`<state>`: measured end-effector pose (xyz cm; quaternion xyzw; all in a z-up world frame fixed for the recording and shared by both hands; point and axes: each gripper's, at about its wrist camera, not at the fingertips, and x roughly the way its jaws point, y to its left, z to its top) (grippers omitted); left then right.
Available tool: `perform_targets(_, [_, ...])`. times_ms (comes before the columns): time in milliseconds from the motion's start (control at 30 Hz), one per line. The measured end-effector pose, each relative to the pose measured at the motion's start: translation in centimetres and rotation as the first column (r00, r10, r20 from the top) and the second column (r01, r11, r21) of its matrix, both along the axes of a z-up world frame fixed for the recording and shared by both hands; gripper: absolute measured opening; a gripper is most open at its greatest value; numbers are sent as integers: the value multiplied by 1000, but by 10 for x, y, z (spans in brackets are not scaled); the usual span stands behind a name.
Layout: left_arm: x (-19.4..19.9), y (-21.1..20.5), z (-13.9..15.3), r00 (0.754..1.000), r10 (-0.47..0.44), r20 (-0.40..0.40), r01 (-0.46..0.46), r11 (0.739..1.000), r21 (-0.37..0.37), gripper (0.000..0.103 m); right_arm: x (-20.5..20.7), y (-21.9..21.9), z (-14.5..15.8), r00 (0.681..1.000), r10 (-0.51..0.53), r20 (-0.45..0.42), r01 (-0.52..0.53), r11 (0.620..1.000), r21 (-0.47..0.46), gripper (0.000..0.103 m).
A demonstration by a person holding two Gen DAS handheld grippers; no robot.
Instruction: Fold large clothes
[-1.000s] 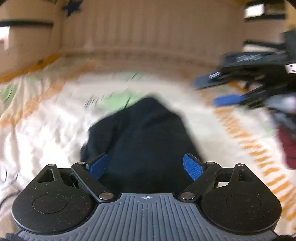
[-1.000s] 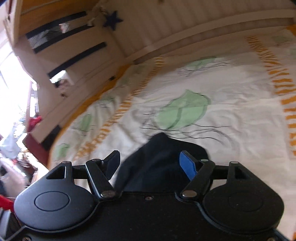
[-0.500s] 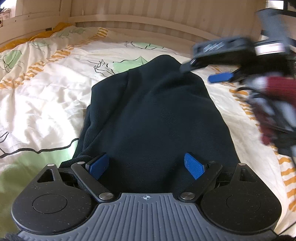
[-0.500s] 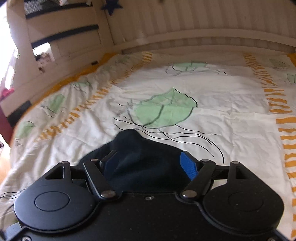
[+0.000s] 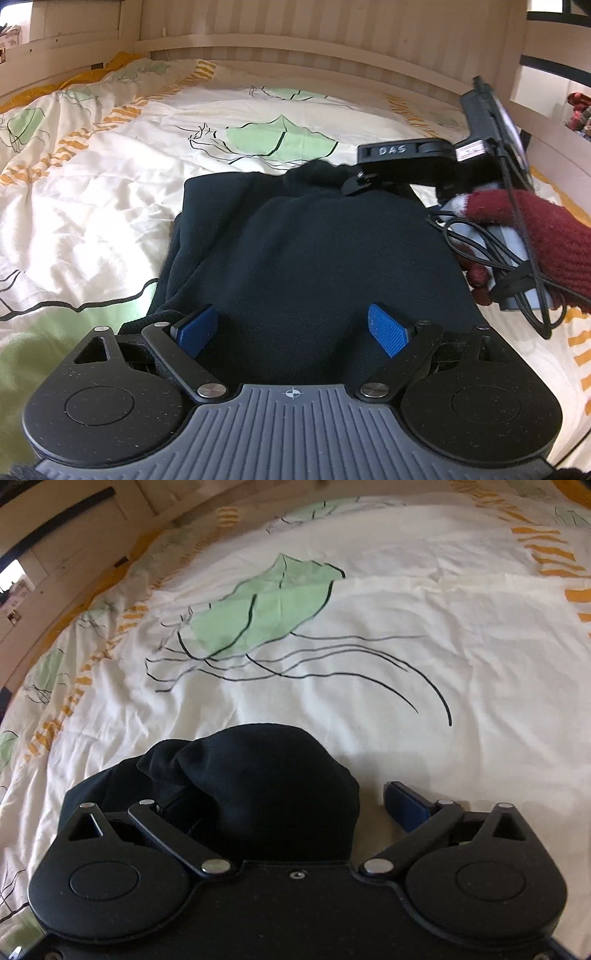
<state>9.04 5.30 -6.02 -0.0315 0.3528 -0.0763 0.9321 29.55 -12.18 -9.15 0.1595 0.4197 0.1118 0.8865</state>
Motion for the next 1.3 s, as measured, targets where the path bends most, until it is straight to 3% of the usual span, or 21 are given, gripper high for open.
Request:
perform_targets(200, [2, 0, 0, 1000, 4, -3, -4, 1000, 3, 90, -28, 4, 35, 983, -2, 181, 20, 995, -100, 102])
perform_targets(400, [5, 1, 1, 1000, 8, -11, -8, 1000, -1, 90, -74, -8, 81, 920, -16, 391, 63, 992, -108, 102])
perform_targets(500, [6, 3, 2, 1000, 9, -16, -10, 1000, -13, 90, -100, -13, 97, 893, -24, 450, 80, 991, -107, 102])
perform_targets(733, [3, 12, 17, 1000, 21, -18, -22, 998, -54, 91, -141, -18, 106, 876, -35, 480, 83, 993, -79, 102])
perform_targets(833, [-4, 12, 28, 999, 35, -1, -35, 998, -50, 97, -157, -17, 106, 876, -34, 482, 79, 994, -73, 102])
perform_targets(1067, [-30, 7, 52, 996, 81, 27, -81, 997, 7, 98, -195, -12, 104, 883, -59, 466, 107, 991, -77, 102])
perform_targets(1300, [-50, 5, 69, 991, 136, -9, -135, 986, 94, 97, -228, -10, 103, 887, -61, 457, 93, 994, -49, 102])
